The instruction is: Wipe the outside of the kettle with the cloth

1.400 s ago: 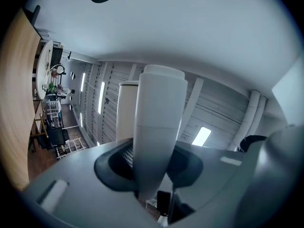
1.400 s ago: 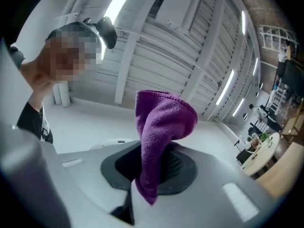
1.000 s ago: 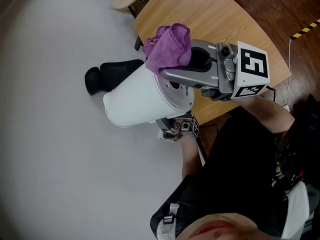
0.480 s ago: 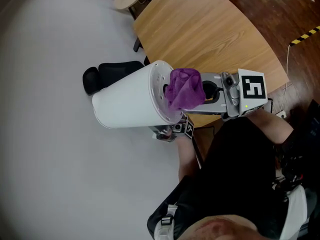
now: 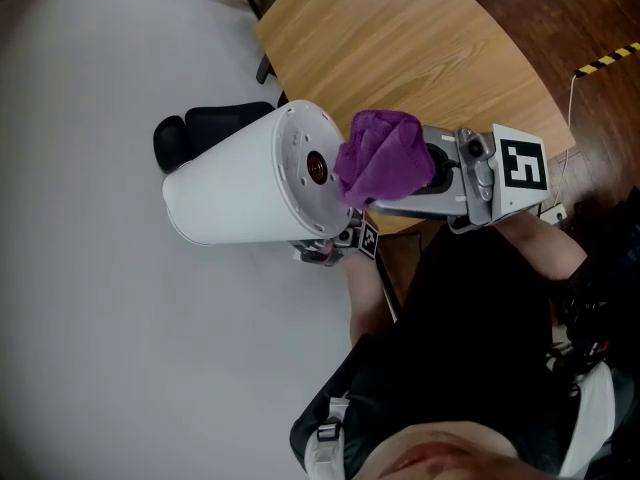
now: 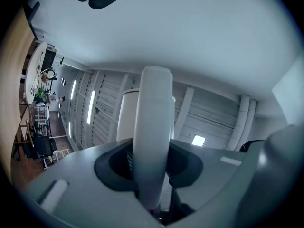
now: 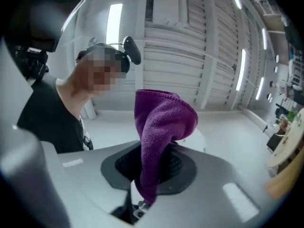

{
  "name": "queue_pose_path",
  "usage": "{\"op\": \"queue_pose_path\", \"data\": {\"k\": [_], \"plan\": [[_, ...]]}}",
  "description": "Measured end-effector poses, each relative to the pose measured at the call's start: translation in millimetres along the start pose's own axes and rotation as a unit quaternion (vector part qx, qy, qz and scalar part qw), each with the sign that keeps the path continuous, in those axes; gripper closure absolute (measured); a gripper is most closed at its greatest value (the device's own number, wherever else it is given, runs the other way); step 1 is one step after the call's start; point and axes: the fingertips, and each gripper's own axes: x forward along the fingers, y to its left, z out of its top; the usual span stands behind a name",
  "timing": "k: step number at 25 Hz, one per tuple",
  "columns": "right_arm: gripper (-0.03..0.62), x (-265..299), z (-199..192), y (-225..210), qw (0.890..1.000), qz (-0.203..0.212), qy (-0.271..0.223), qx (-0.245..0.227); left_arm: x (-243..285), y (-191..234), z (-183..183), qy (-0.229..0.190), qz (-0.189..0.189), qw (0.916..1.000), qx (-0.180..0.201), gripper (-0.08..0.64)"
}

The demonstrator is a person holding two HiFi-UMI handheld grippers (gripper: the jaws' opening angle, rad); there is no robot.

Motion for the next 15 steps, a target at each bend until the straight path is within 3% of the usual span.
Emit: {"op": "queue_pose_path", "data": {"k": [2,4,7,11,13,15], "plan": [[0.529,9.1,-12.3,18.1,0.999,0.028,0.032,0.002,3.3,-0.2,-4.6,0.001,-0.002,1.0,-0.006,0.506],[0.528,10.0,-18.6,18.9,0.999,0.028,0.038,0.001,6.1,0.0,-9.7,0.0,-0.003,0.9999,-0.016,0.506],[0.529,-4.2,-24.9,-12.6,0.999,-0.036,0.02,0.013,6.8,1.8,-13.1,-0.005,-0.002,0.9997,-0.025,0.506],[0.529,-26.4,-22.7,-60.2,0.992,-0.12,0.003,-0.042,-4.0,7.7,-6.0,-0.018,0.008,0.9995,-0.026,0.506],[0.529,-25.3,-8.8,-52.2,0.993,-0.106,-0.02,-0.043,-6.4,10.3,-4.2,-0.022,0.012,0.9992,-0.03,0.506],[0.529,-12.4,4.2,-23.0,0.998,-0.05,-0.035,-0.035,-5.8,11.9,-4.3,-0.021,0.014,0.9991,-0.034,0.506]]}}
